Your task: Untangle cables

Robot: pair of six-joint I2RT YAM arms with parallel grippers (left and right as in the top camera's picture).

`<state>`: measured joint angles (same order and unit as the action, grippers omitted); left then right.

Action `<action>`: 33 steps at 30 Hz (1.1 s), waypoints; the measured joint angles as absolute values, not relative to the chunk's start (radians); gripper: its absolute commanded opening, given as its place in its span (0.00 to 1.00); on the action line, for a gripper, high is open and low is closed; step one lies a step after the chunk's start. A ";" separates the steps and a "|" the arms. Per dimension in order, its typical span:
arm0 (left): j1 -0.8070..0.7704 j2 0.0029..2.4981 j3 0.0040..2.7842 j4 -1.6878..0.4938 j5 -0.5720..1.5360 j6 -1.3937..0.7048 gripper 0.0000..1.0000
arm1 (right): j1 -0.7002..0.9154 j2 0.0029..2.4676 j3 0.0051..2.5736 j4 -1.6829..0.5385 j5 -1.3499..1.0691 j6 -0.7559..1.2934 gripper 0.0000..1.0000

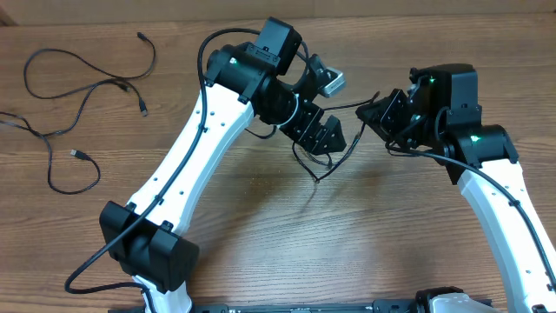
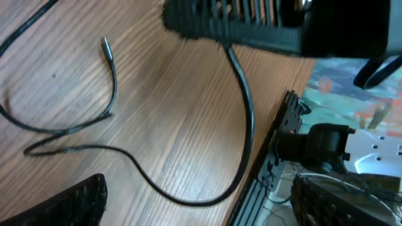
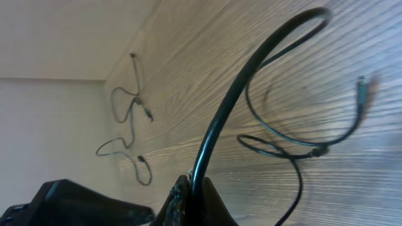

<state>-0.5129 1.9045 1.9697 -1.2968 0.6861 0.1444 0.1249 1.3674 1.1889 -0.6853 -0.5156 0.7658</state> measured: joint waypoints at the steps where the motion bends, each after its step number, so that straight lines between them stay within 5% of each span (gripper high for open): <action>1: -0.518 1.904 1.970 -1.288 0.686 0.139 0.93 | 0.125 1.367 1.189 -0.678 -0.527 0.772 0.04; 7: -0.561 1.904 1.970 -1.242 0.682 0.118 0.92 | 0.125 1.367 1.189 -0.648 -0.586 0.798 0.04; 33: -0.635 1.904 1.970 -1.174 0.545 0.025 0.51 | 0.125 1.368 1.189 -0.639 -0.640 0.811 0.04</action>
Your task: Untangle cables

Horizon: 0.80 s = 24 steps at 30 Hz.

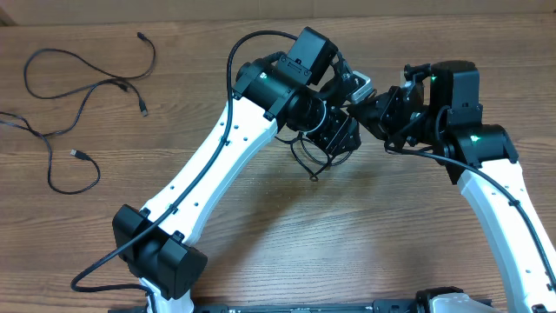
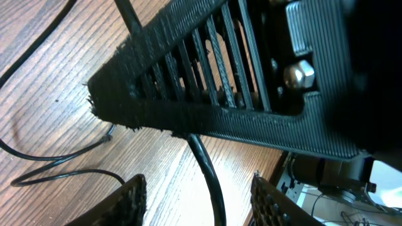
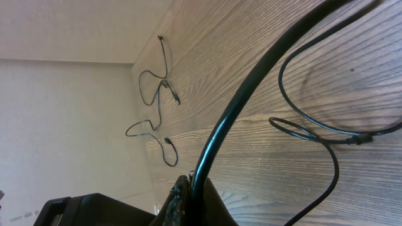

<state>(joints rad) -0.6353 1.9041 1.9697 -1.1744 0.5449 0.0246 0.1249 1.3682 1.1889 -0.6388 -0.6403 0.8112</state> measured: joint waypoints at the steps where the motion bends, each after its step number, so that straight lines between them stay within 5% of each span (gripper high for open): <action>1: -0.635 1.905 1.970 -1.172 0.545 0.024 0.49 | 0.125 1.368 1.189 -0.640 -0.641 0.811 0.04; 8: -0.635 1.905 1.970 -1.170 0.545 0.002 0.38 | 0.125 1.368 1.189 -0.639 -0.646 0.812 0.04; 15: -0.635 1.905 1.970 -1.162 0.545 -0.011 0.04 | 0.125 1.368 1.189 -0.639 -0.647 0.812 0.04; 24: -0.635 1.904 1.970 -1.154 0.545 -0.020 0.04 | 0.125 1.368 1.189 -0.639 -0.648 0.811 0.13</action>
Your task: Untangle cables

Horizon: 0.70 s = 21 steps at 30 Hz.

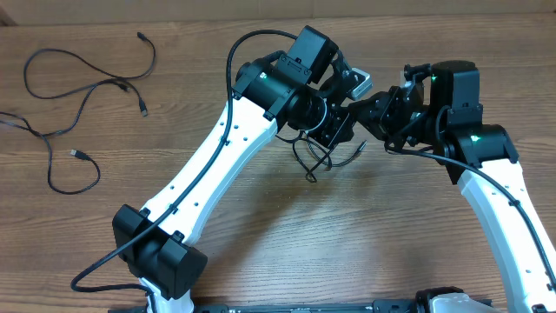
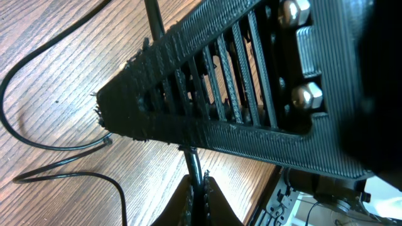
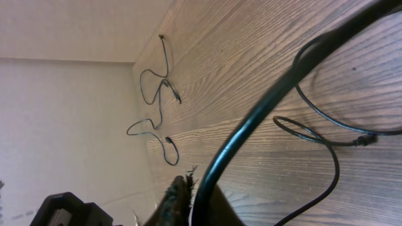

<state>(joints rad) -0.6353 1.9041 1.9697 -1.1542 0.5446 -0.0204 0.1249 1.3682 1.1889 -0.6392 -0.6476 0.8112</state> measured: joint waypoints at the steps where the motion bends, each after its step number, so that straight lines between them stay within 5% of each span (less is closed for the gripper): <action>1: -0.635 1.904 1.970 -1.154 0.545 -0.023 0.04 | 0.125 1.368 1.189 -0.640 -0.648 0.812 0.16; 6: -0.635 1.904 1.970 -1.143 0.543 -0.036 0.04 | 0.125 1.368 1.189 -0.641 -0.648 0.795 0.58; 21: -0.508 1.767 2.011 -1.223 0.222 -0.337 0.04 | 0.125 1.368 1.189 -0.637 -0.639 0.783 0.99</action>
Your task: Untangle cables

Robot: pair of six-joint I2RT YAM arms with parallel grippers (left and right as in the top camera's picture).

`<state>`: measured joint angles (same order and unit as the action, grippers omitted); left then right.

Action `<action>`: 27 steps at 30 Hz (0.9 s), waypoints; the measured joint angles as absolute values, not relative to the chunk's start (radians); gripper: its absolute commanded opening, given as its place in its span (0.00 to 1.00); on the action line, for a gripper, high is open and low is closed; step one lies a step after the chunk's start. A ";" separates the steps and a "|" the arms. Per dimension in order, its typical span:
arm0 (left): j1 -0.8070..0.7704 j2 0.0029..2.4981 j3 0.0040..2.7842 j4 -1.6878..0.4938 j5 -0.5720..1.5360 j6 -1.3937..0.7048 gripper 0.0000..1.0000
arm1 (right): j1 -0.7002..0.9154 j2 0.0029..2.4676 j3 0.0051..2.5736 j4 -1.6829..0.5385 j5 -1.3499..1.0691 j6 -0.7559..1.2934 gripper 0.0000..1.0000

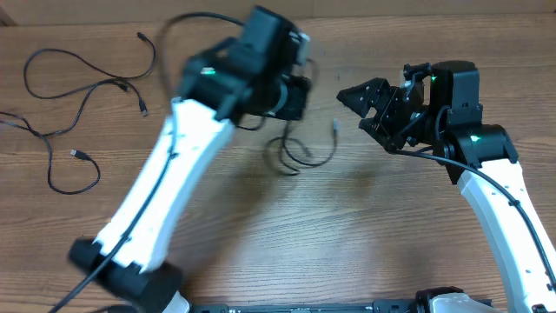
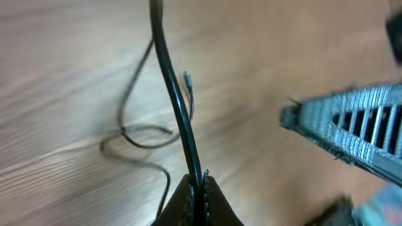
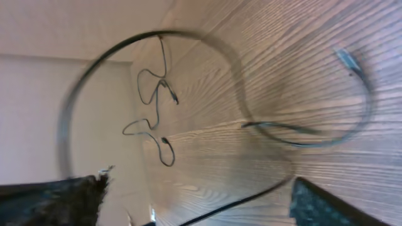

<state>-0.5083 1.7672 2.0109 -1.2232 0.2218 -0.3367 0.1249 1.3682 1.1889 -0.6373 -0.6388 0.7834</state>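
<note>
A thin black cable (image 2: 171, 88) runs up out of my left gripper (image 2: 196, 188), which is shut on it. The cable's slack lies in loops (image 1: 295, 155) on the wooden table, with a loose plug end (image 1: 337, 127) beside them. In the overhead view my left gripper (image 1: 293, 96) is motion-blurred above those loops. My right gripper (image 1: 352, 109) stands open to the right of them, holding nothing. In the right wrist view the right gripper (image 3: 200, 182) has its fingers (image 3: 326, 204) wide apart, with the blurred cable arc (image 3: 125, 47) ahead of them.
Two other black cables (image 1: 87, 87) lie spread at the table's far left, one ending in a plug (image 1: 78, 154). They also show small in the right wrist view, as separate cables (image 3: 154, 103). The right arm (image 1: 495, 191) stands along the right side.
My right gripper has opened and let the cable go. My left gripper, still shut on the cable, has moved left and away from the right gripper, and the loops have shifted left.
At first my right gripper held the cable and my left gripper was open, apart from it. Then the left gripper was right by the right one, jaws around the cable, and then shut on it. Now the left alone holds it.
</note>
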 measured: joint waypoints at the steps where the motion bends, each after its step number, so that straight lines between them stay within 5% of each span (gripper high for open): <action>1: -0.491 1.743 2.015 -1.232 0.206 -0.346 0.04 | 0.125 1.368 1.189 -0.633 -0.638 0.783 1.00; 27: -0.439 1.505 2.025 -1.341 0.239 -0.525 0.04 | 0.125 1.368 1.189 -0.650 -0.587 0.762 1.00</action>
<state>-0.4389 1.5055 2.0251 -1.3407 0.2394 -0.5255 0.1249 1.3682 1.1889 -0.6498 -0.5869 0.7616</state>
